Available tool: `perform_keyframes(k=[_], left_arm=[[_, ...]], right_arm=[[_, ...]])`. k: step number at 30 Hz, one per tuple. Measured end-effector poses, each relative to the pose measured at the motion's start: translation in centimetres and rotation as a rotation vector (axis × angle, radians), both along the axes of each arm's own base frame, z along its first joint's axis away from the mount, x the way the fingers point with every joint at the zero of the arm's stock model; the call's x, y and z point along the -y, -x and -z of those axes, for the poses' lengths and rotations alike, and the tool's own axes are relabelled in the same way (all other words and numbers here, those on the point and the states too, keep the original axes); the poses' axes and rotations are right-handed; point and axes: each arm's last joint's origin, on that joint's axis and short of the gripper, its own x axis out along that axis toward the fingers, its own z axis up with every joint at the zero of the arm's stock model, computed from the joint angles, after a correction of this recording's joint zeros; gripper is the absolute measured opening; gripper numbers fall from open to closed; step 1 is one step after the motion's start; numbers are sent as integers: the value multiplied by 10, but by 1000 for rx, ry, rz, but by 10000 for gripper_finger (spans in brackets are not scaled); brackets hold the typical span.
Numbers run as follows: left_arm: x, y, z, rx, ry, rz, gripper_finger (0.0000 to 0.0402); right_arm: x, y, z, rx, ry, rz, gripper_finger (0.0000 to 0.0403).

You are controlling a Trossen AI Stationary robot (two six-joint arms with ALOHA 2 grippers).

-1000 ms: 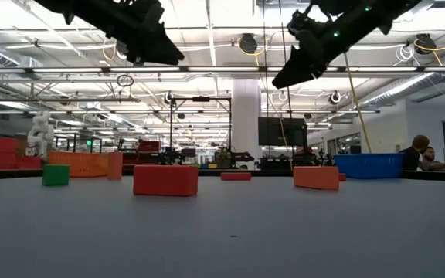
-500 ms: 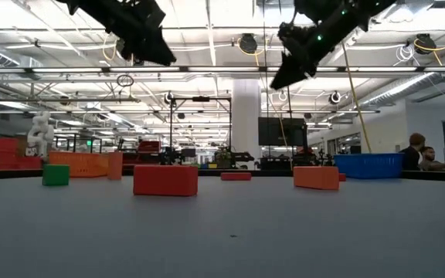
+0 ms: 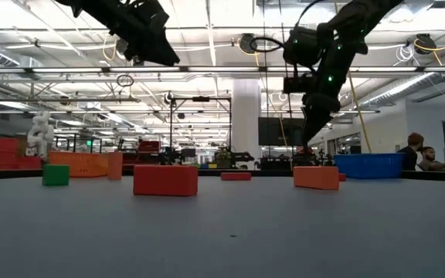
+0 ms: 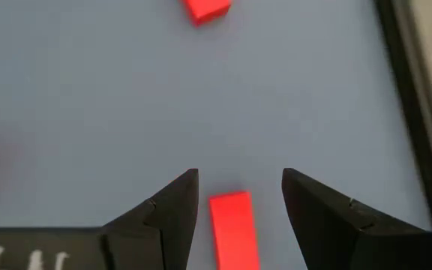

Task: Sort & place blocks by color
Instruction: Put the pink block into the blue bin

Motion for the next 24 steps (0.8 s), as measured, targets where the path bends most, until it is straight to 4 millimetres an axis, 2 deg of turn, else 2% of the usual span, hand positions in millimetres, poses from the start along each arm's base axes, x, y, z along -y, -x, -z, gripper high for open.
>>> perform_keyframes(k=[10, 15, 24], left_arm=[[0, 1, 2, -46, -30, 19, 149], [0, 1, 1, -53, -52, 28, 150], [0, -1, -4, -29, -101, 39, 149]], right_arm=[[-3, 21, 28, -102, -66, 42, 189], [-6, 25, 42, -84, -76, 32, 189], [-1, 28, 50, -41, -20, 50, 190]])
